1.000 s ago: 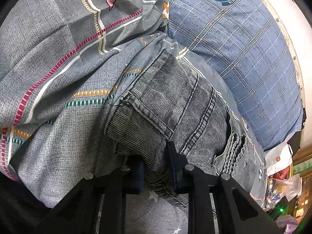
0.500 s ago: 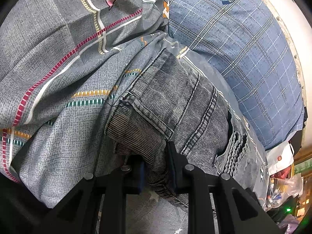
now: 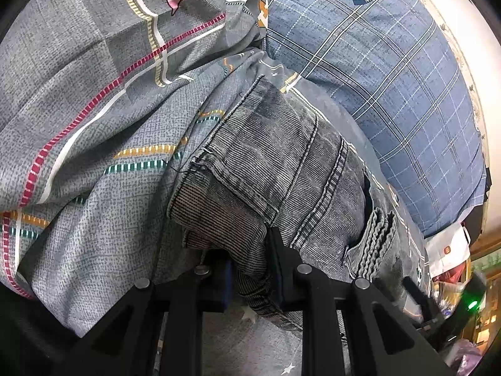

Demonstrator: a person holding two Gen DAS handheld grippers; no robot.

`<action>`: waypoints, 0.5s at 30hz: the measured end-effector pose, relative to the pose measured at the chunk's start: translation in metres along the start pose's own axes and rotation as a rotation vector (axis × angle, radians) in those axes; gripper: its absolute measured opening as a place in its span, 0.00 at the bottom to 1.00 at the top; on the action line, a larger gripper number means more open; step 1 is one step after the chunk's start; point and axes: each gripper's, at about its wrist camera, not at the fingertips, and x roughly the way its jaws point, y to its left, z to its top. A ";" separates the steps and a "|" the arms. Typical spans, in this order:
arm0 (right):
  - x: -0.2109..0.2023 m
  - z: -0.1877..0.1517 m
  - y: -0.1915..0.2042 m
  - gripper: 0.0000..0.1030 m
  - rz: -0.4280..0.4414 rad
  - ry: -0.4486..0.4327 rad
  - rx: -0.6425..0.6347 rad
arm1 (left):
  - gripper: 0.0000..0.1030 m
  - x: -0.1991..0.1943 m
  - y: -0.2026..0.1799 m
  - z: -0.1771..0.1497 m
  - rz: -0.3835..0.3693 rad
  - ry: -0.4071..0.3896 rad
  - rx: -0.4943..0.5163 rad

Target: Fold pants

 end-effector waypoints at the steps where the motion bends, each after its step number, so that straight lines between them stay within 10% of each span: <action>1: -0.012 0.009 -0.002 0.89 -0.005 -0.045 0.001 | 0.21 0.000 0.000 0.000 -0.001 0.000 -0.002; 6: 0.000 0.041 0.001 0.89 -0.036 -0.060 0.021 | 0.21 -0.001 -0.002 -0.001 0.001 -0.004 -0.002; 8: 0.053 0.042 0.008 0.89 -0.099 0.121 -0.042 | 0.21 -0.002 -0.004 -0.002 0.010 -0.008 -0.002; 15: 0.011 0.026 -0.043 0.90 0.075 0.006 0.153 | 0.20 -0.019 -0.030 -0.003 0.053 -0.080 0.078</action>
